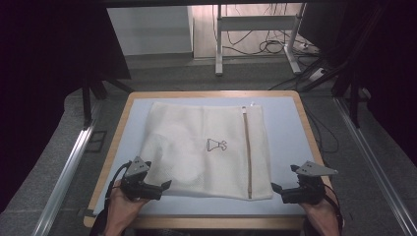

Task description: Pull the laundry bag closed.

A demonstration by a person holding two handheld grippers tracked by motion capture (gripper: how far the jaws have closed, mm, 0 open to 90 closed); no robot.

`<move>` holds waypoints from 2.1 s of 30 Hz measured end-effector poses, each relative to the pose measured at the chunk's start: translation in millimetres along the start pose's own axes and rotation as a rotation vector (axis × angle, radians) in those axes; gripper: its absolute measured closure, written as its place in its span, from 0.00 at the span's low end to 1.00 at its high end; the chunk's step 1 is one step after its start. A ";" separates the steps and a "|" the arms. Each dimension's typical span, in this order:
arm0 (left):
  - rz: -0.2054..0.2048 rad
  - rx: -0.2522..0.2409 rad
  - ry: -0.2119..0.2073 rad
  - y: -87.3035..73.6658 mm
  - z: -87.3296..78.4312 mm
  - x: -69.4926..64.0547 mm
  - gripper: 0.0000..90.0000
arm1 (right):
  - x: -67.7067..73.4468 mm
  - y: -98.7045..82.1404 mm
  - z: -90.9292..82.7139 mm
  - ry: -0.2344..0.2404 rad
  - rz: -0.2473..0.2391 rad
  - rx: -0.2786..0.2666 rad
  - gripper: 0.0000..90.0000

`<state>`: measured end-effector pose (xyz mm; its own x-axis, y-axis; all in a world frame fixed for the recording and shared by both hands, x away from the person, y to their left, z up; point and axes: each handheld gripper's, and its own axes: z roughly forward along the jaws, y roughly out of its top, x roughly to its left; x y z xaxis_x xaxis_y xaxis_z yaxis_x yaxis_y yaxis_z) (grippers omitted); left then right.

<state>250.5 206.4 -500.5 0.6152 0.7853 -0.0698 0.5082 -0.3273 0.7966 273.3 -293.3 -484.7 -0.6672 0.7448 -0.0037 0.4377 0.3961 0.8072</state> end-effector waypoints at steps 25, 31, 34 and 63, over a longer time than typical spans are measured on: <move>0.075 0.001 -0.016 11.2 6.6 -17.7 0.13 | 2.5 0.7 1.7 -0.002 -0.013 0.014 0.03; 0.099 -0.006 -0.026 14.5 8.6 -22.7 0.17 | 2.6 0.7 2.2 -0.002 -0.020 0.017 0.03; 0.110 -0.003 -0.037 16.3 10.5 -25.5 0.17 | 2.9 0.9 2.2 -0.003 -0.022 0.018 0.03; 0.162 -0.013 -0.192 34.8 33.0 -47.5 0.39 | 14.4 4.5 3.5 0.019 -0.039 0.024 0.03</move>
<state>258.9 140.4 -489.3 0.7920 0.6082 -0.0526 0.3864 -0.4327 0.8145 267.7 -278.9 -483.2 -0.6953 0.7183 -0.0231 0.4254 0.4373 0.7923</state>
